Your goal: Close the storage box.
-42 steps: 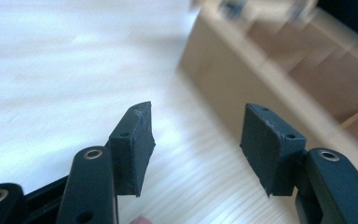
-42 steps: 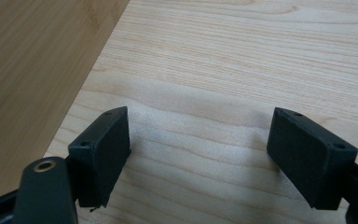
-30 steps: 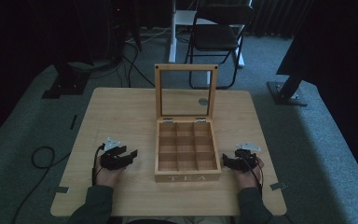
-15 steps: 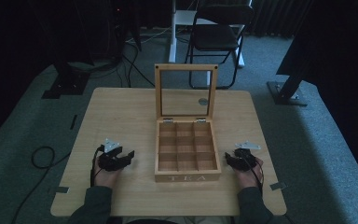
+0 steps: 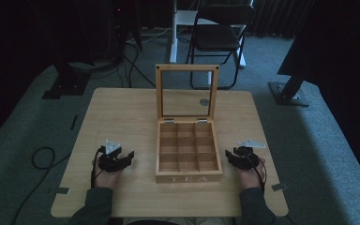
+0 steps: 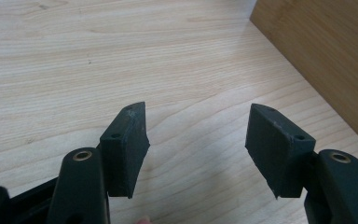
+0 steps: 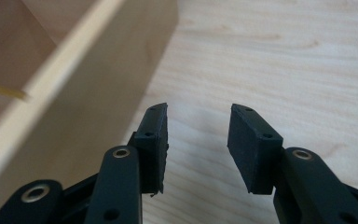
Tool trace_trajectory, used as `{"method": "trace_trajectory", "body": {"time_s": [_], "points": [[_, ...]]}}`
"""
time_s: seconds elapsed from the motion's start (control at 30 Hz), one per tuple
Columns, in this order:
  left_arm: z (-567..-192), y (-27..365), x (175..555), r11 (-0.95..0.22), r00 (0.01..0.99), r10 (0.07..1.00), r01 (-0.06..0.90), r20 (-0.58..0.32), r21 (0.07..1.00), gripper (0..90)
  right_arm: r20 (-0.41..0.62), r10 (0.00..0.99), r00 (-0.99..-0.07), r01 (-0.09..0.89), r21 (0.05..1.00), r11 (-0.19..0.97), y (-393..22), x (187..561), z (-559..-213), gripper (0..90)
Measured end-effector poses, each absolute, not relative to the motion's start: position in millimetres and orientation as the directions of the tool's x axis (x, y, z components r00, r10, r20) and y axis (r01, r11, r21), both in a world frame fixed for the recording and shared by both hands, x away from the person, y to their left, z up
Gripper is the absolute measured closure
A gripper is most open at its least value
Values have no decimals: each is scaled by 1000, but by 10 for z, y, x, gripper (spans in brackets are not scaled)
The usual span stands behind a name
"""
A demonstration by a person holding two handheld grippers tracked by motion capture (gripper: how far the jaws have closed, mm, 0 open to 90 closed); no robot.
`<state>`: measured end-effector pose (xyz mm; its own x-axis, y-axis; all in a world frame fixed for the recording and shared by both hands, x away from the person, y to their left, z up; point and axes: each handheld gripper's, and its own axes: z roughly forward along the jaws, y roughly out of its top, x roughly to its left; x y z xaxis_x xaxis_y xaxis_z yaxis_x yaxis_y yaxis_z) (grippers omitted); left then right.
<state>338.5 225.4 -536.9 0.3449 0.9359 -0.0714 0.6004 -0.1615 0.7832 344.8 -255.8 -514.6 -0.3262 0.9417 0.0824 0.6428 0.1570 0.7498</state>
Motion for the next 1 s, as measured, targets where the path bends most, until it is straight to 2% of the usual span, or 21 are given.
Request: {"method": "trace_trajectory", "body": {"time_s": [0.23, 0.37, 0.73, 0.87, 1.0], "points": [[-5426, 2261, 3422, -167, 337, 939, 615, -65, 771, 396, 77, 929, -362, 624, 761, 180, -2499, 3472, -5030, 525], [-5425, 2249, 3412, -194, 337, 941, 607, -28, 771, 395, 69, 925, -373, 616, 764, 191, -2476, 3519, -4965, 527], [-5436, 2247, 3419, -203, 342, 939, 627, -31, 752, 391, 75, 916, -394, 614, 763, 202, -2389, 3682, -4759, 538], [-5439, 2177, 3408, -267, 345, 937, 622, 48, 736, 378, 88, 913, -398, 613, 766, 193, -2392, 3744, -4692, 532], [-5440, 2180, 3408, -264, 345, 938, 624, 44, 736, 377, 93, 910, -405, 609, 769, 192, -2409, 3793, -4614, 524]]}}
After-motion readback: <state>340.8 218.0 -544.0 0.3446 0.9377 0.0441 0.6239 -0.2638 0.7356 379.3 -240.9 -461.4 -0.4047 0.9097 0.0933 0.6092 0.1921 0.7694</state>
